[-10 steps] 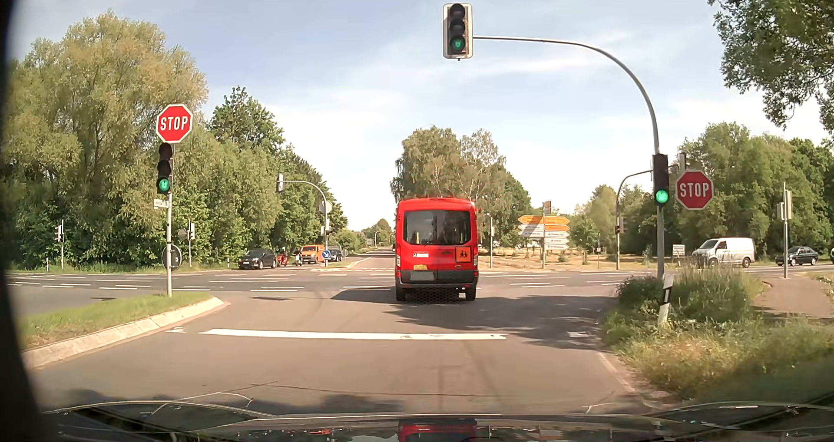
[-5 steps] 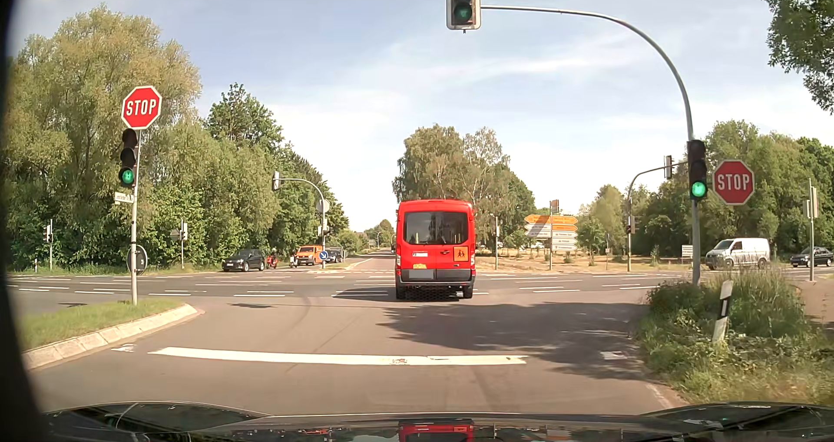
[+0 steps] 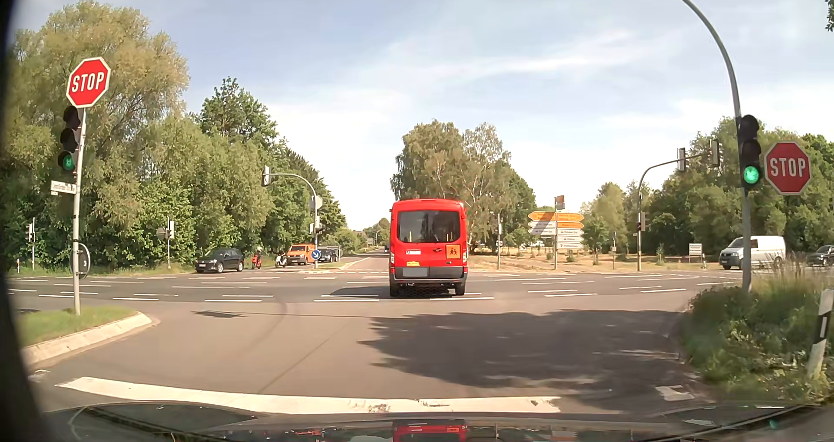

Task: Follow the waypoints while adhering to traffic rules and regulations

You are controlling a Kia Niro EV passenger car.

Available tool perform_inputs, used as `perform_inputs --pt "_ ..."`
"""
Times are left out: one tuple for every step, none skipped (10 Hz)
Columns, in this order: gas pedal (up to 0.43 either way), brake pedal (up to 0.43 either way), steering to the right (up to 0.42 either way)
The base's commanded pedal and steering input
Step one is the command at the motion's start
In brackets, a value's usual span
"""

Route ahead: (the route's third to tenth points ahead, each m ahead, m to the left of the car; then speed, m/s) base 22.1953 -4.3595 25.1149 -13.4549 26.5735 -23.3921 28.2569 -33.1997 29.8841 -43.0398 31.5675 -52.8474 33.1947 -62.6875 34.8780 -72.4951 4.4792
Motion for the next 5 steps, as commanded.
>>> perform_inputs --pt "0.24 0.0 0.02" --pt "0.24 0.0 0.027" --pt "0.209 0.0 0.035" --pt "0.177 0.0 0.051" --pt "0.177 0.0 0.07"
